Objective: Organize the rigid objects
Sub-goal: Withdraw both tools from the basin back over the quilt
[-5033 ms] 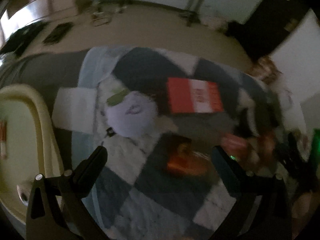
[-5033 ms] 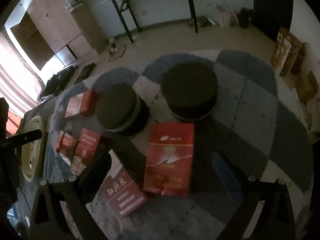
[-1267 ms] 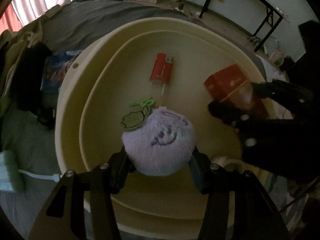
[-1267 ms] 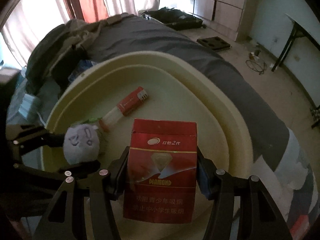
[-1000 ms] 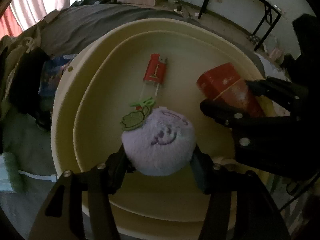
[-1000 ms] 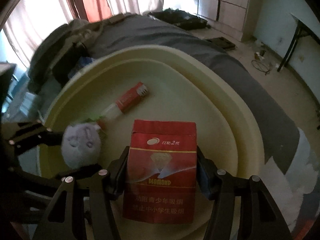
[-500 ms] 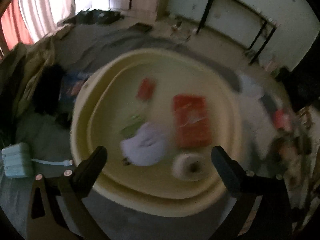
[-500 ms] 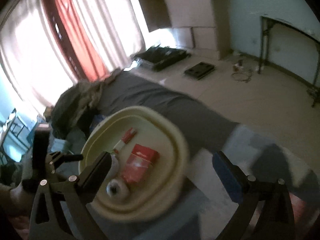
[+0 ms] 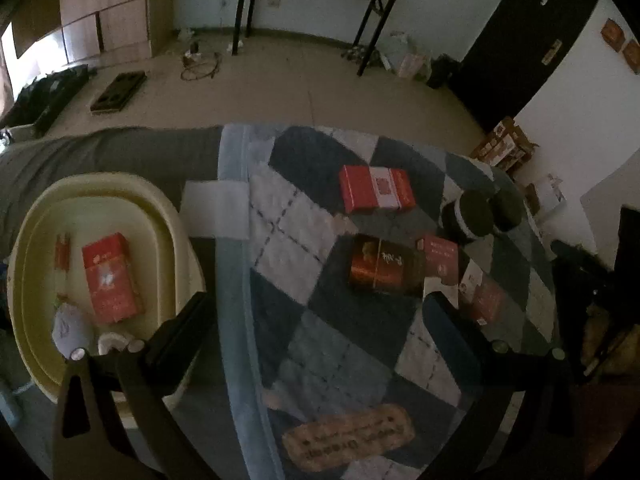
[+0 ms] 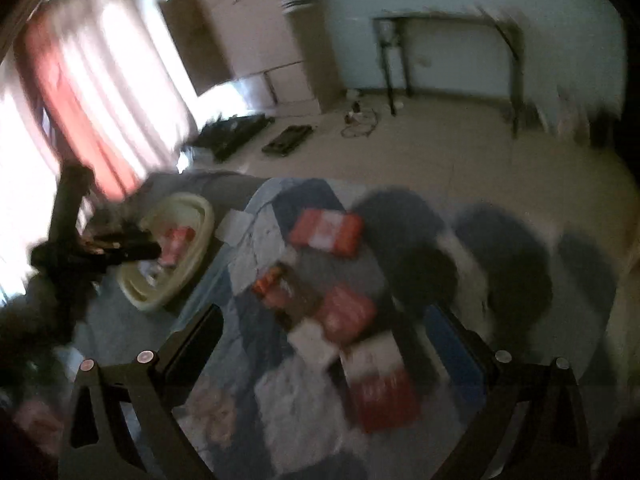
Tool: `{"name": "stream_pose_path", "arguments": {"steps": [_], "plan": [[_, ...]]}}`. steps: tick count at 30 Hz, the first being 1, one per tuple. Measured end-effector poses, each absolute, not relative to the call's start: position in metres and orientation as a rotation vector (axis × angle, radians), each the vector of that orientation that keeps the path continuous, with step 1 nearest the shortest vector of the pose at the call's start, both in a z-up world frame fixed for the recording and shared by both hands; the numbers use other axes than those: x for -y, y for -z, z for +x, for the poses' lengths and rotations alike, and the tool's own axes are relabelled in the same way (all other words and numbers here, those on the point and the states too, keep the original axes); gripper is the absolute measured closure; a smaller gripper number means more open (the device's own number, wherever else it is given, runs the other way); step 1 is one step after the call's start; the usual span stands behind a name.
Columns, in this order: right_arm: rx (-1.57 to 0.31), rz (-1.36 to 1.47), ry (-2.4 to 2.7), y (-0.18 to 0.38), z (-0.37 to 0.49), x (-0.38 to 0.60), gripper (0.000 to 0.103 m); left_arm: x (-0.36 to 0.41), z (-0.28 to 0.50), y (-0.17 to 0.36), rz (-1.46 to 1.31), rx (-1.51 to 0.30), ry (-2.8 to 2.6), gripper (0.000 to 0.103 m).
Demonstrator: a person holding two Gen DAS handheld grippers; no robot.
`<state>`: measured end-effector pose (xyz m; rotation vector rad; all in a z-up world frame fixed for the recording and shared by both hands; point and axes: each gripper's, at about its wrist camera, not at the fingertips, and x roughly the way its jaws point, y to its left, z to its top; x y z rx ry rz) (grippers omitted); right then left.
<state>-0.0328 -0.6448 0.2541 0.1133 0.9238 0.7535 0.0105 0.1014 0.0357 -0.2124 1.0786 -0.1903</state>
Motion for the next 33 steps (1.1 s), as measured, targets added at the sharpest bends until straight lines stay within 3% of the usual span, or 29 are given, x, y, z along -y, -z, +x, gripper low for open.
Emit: {"name": "stream_pose_path", "arguments": {"steps": [9,33], "plan": [[-0.948,0.182,-0.651,-0.248,-0.026,0.71,0.0,-0.096,0.005,-0.018,-0.248,-1.142,0.186,0.0],[-1.038,0.216,-0.629,-0.221,-0.01,0.704,0.0,-0.112,-0.011,-0.016,-0.219,-1.162,0.153,0.0]]}}
